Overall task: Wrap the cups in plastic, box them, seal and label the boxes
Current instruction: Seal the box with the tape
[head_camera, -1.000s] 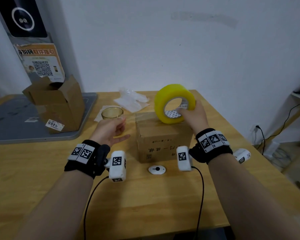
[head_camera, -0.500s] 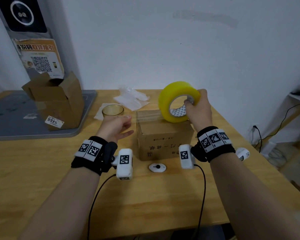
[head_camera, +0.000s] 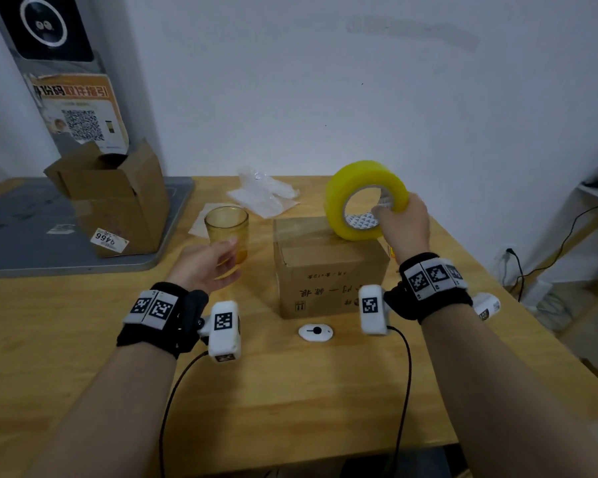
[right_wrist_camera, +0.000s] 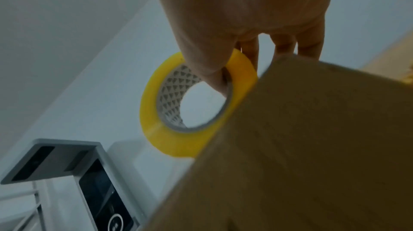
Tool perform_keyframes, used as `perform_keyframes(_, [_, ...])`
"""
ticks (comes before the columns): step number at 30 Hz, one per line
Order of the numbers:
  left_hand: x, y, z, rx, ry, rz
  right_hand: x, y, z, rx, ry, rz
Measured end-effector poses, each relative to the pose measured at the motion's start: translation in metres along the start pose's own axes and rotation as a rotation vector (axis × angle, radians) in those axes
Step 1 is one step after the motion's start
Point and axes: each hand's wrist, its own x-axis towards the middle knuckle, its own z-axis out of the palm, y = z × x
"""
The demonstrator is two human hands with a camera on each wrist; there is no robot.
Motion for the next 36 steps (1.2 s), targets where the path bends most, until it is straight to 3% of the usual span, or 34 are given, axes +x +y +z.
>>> perform_keyframes(3, [0.0, -0.01, 0.0, -0.03, 0.004, -0.016, -0.007, 0.006, 0.007, 0.097, 0.003, 0.063])
perform_keyframes(9, [-0.002, -0.016, 0.006, -0.073, -0.006, -0.018, -0.005, 0.003, 0.005, 0.122, 0.049, -0.015])
perform_keyframes(22, [0.009, -0.031, 0.017, -0.127, 0.002, -0.081, -0.007, 0.007, 0.004, 0.121, 0.059, -0.006])
perform_keyframes(29, [0.005, -0.059, 0.059, 0.043, 0.073, -0.009, -0.009, 0.011, 0.007, 0.121, 0.073, -0.024])
perform_keyframes(36, [0.008, -0.064, 0.061, 0.208, 0.058, -0.036, -0.005, 0.016, 0.009, 0.075, 0.053, -0.01])
